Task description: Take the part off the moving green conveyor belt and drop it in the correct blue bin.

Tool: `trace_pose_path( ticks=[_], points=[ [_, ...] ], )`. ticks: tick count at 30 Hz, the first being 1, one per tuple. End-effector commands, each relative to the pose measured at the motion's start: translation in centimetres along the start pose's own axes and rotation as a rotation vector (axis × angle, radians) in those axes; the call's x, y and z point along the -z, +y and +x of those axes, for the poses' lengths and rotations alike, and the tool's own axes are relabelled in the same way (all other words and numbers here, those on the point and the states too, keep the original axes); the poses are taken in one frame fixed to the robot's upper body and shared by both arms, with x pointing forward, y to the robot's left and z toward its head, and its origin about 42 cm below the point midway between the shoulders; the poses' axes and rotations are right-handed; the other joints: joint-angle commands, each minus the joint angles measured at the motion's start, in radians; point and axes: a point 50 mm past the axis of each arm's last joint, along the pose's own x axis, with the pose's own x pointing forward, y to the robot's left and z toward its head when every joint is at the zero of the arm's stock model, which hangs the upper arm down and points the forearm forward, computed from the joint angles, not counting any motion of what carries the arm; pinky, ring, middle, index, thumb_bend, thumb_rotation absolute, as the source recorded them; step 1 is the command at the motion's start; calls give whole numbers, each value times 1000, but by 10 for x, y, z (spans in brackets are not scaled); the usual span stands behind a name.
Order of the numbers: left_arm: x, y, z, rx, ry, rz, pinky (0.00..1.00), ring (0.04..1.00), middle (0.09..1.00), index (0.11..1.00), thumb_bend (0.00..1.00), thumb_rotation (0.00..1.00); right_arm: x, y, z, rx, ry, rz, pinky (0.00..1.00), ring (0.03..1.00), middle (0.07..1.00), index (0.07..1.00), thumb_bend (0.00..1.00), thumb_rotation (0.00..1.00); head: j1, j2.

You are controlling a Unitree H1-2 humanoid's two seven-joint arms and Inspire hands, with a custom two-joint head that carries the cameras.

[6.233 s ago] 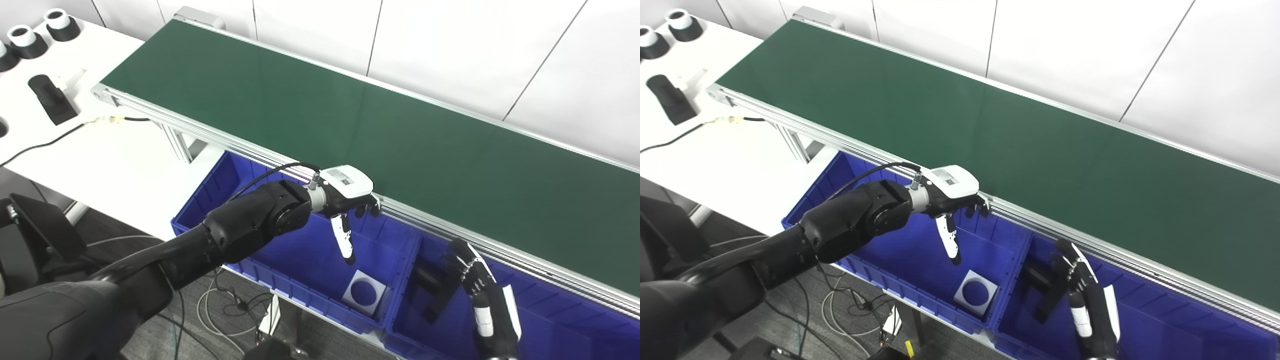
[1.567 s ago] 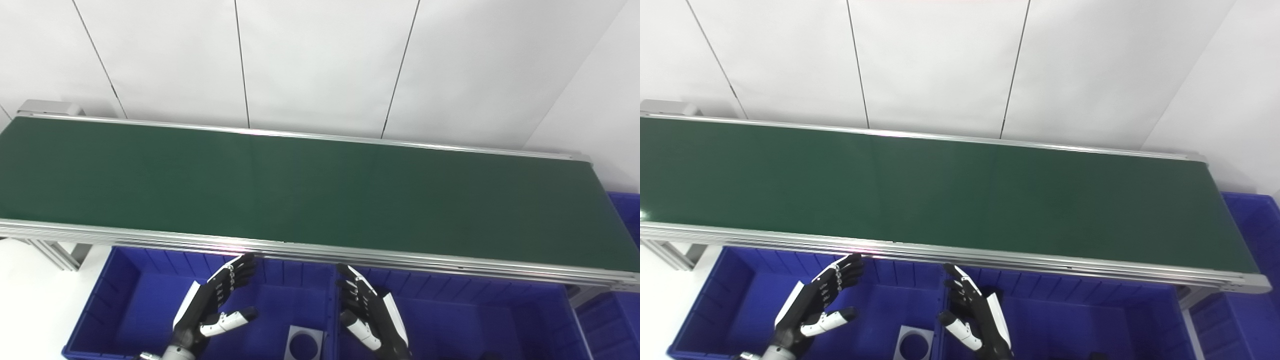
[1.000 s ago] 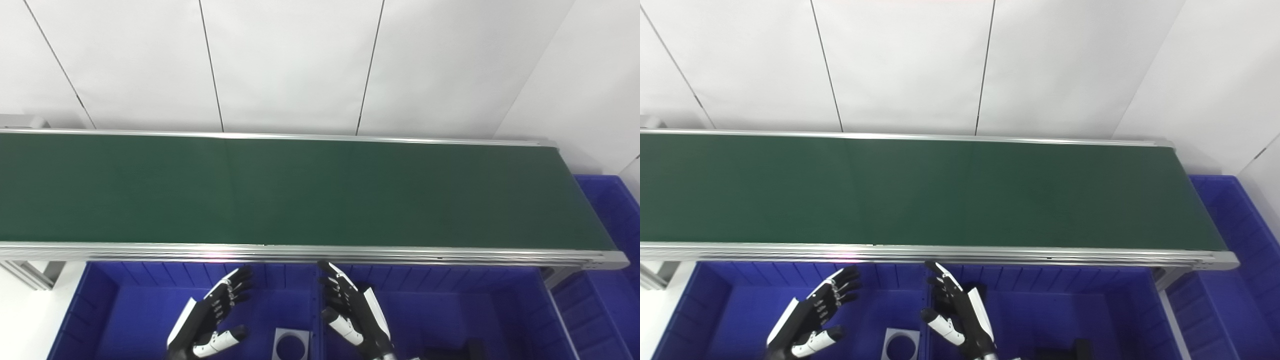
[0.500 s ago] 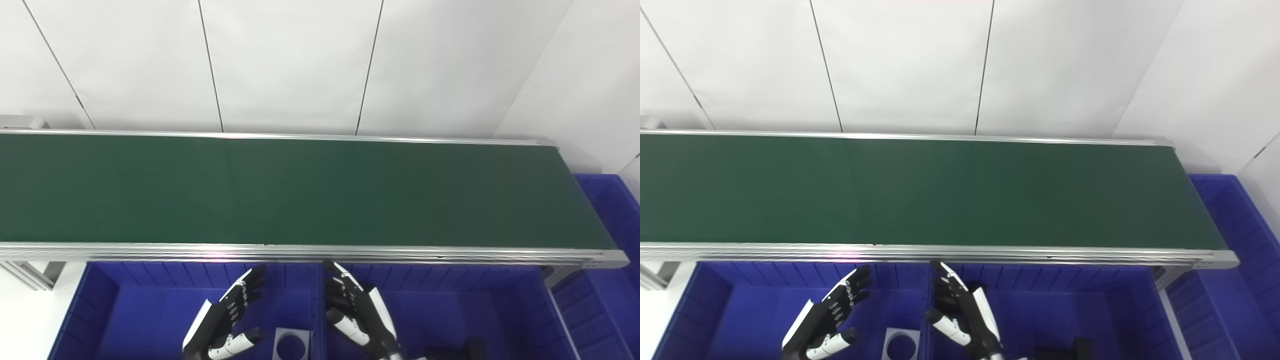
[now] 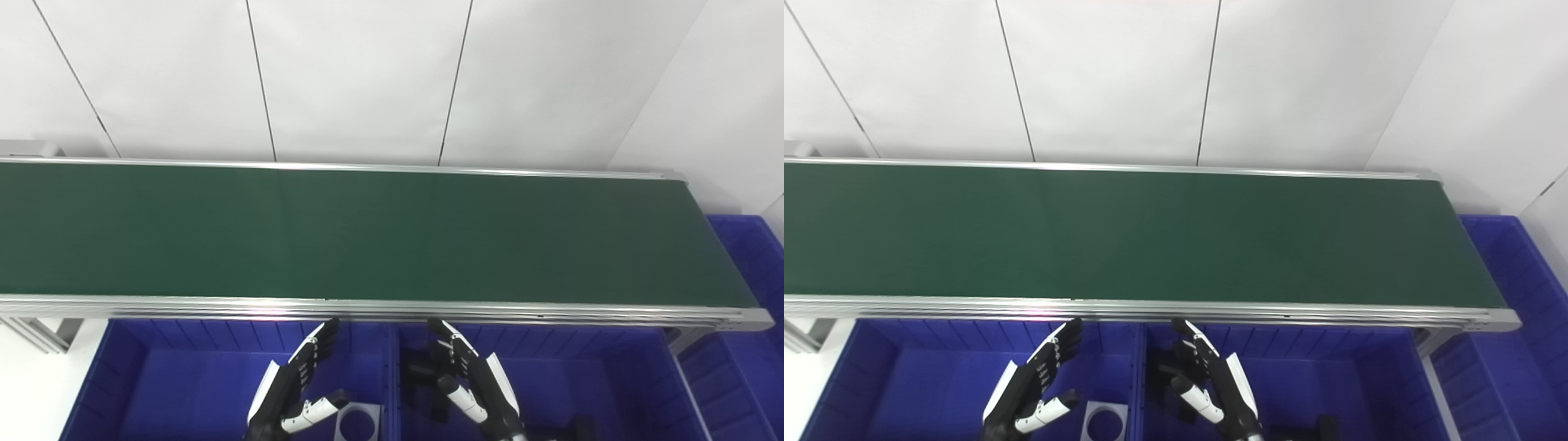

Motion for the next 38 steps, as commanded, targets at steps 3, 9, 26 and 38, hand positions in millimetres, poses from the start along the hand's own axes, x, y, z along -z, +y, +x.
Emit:
trace_pose_path(
  ticks=[3, 9, 26, 38],
  points=[
    [-12, -2, 10, -17, -69, 12, 882, 914, 923, 888, 860, 640, -13, -5, 5, 1, -74, 15, 791, 824, 896, 901, 822, 915, 10, 1],
    [-15, -4, 12, -43, -83, -4, 871, 901, 910, 881, 870, 628, -13, -7, 4, 2, -73, 31, 793, 821, 899, 894, 813, 905, 24, 1],
    [-13, 20, 9, -67, -80, -7, 829, 869, 886, 860, 867, 626, -15, 10, 11, -7, -79, 20, 778, 823, 896, 892, 799, 895, -185, 10],
    [-11, 51, -2, -41, -80, -49, 860, 881, 893, 877, 832, 598, -20, 40, 22, 14, -88, 21, 781, 824, 907, 900, 838, 901, -363, -4]
  ],
)
